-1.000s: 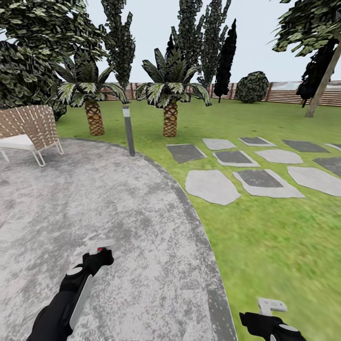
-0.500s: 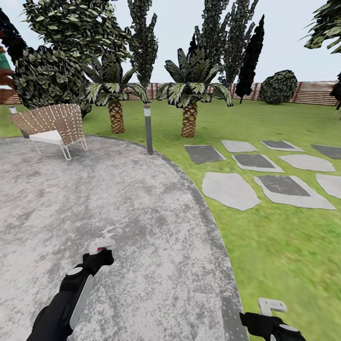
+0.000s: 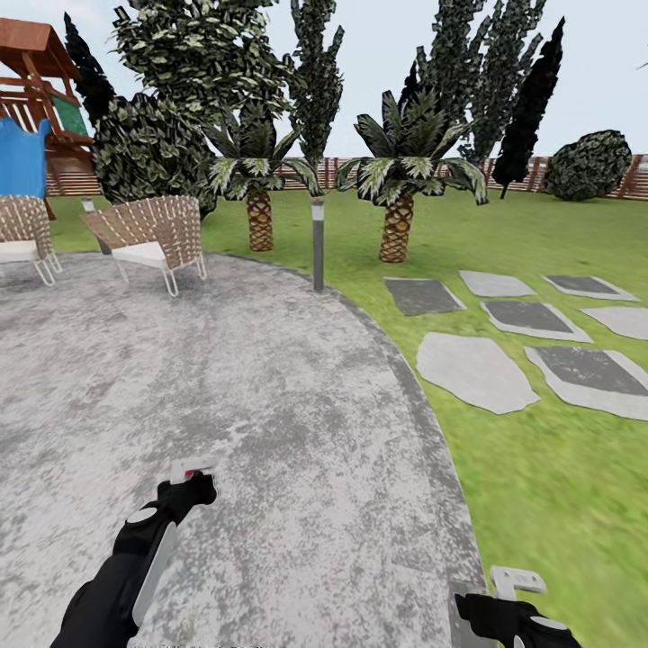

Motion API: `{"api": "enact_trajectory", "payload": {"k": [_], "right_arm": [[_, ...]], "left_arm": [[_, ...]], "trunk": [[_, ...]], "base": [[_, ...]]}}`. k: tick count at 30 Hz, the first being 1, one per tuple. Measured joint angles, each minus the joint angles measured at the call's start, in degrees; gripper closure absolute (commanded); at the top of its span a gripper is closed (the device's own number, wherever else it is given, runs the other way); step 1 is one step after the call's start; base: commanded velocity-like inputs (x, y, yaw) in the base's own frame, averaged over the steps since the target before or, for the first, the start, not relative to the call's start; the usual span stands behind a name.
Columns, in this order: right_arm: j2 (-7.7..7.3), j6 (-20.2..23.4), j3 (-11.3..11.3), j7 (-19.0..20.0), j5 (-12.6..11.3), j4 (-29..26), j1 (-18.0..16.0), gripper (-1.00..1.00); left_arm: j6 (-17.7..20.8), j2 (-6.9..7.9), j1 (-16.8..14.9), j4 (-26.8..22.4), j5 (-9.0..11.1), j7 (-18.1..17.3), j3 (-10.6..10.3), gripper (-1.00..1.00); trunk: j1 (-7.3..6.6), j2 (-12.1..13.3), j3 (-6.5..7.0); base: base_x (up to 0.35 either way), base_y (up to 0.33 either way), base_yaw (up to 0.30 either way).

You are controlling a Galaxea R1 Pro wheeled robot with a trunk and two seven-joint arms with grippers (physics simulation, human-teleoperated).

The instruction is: Pick up the pesticide atomizer in the garden and spray insectifuge to fully cover both potted plants in the garden.

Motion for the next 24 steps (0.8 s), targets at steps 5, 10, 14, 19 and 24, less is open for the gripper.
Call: {"api": "enact_trajectory", "payload": {"k": [5, 10, 14, 19, 24], "right_arm": [[0.00, 0.0, 0.0, 0.0, 0.0, 0.0, 0.0, -1.00], [0.00, 0.0, 0.0, 0.0, 0.0, 0.0, 0.0, -1.00], [0.00, 0.0, 0.0, 0.0, 0.0, 0.0, 0.0, -1.00], [0.00, 0.0, 0.0, 0.0, 0.0, 0.0, 0.0, -1.00], [0.00, 0.0, 0.0, 0.0, 0.0, 0.0, 0.0, -1.00]], "left_arm": [[0.0, 0.00, 0.0, 0.0, 0.0, 0.0, 0.0, 1.00], [0.1, 0.00, 0.0, 0.0, 0.0, 0.0, 0.0, 1.00], [0.1, -0.01, 0.0, 0.0, 0.0, 0.0, 0.0, 1.00], [0.1, -0.01, 0.0, 0.0, 0.0, 0.0, 0.0, 1.00], [0.1, -0.01, 0.0, 0.0, 0.0, 0.0, -0.1, 1.00]], "trunk": [[0.00, 0.0, 0.00], [0.00, 0.0, 0.00], [0.00, 0.0, 0.00], [0.00, 0.0, 0.00], [0.00, 0.0, 0.00]], "base": [[0.000, 0.000, 0.260], [0.000, 0.000, 0.260], [0.000, 0.000, 0.260], [0.000, 0.000, 0.260], [0.000, 0.000, 0.260]]}}
